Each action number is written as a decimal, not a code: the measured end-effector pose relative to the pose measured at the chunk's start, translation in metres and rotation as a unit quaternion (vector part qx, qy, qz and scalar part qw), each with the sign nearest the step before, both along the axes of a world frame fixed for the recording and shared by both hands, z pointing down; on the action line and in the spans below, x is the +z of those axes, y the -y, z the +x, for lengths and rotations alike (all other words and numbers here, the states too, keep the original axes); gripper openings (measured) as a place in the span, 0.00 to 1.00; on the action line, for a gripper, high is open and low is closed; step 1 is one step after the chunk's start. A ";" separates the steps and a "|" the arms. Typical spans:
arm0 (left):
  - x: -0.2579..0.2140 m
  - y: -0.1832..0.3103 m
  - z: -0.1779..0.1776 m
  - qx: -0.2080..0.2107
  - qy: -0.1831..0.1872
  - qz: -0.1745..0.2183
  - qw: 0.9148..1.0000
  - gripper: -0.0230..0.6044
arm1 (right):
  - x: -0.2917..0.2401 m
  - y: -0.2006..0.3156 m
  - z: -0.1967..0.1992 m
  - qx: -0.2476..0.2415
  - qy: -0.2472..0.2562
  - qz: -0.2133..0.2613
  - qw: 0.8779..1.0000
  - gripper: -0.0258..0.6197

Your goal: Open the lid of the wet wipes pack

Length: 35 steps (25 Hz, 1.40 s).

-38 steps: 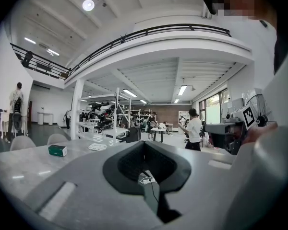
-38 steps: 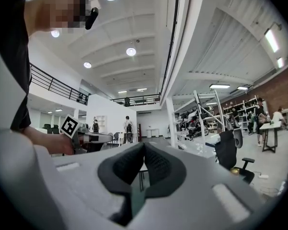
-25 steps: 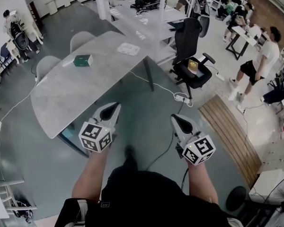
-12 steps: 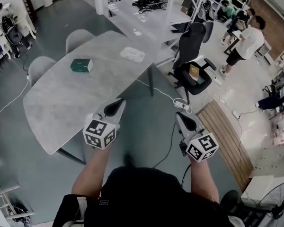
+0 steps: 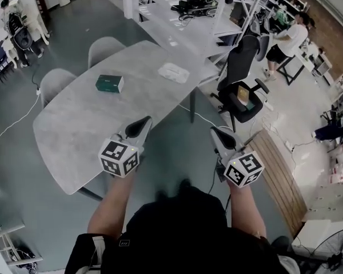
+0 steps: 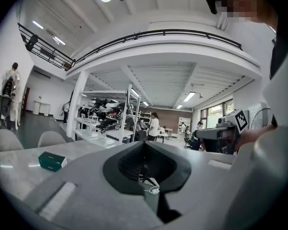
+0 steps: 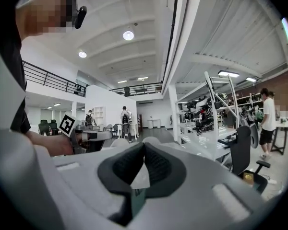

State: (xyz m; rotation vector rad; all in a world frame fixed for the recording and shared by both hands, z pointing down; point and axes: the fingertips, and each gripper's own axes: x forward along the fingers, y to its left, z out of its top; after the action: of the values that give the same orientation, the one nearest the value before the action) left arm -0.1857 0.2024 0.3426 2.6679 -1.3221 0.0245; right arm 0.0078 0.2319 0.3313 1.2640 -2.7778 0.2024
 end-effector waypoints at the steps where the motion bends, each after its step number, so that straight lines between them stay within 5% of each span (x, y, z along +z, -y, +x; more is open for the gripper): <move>1: 0.000 0.004 -0.004 -0.003 0.000 0.000 1.000 0.05 | 0.000 0.006 -0.005 -0.004 0.000 0.001 1.000 0.04; 10: 0.006 0.050 0.008 0.024 -0.017 -0.015 0.999 0.05 | 0.015 0.065 -0.011 -0.028 0.011 -0.008 1.000 0.04; 17: 0.014 0.140 0.037 -0.006 -0.020 -0.018 1.000 0.05 | 0.035 0.155 0.026 -0.034 0.030 -0.030 0.999 0.04; 26: 0.045 0.276 0.117 -0.015 0.056 -0.056 0.997 0.05 | 0.051 0.299 0.096 -0.056 0.034 -0.048 0.997 0.05; 35: 0.059 0.348 0.118 -0.038 0.073 -0.075 0.994 0.05 | 0.060 0.365 0.074 -0.111 0.024 -0.066 0.991 0.04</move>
State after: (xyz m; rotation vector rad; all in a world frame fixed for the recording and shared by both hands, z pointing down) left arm -0.0674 -0.1461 0.4017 2.5296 -1.4029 0.3028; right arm 0.0820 -0.1329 0.3913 0.9251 -2.8605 0.3974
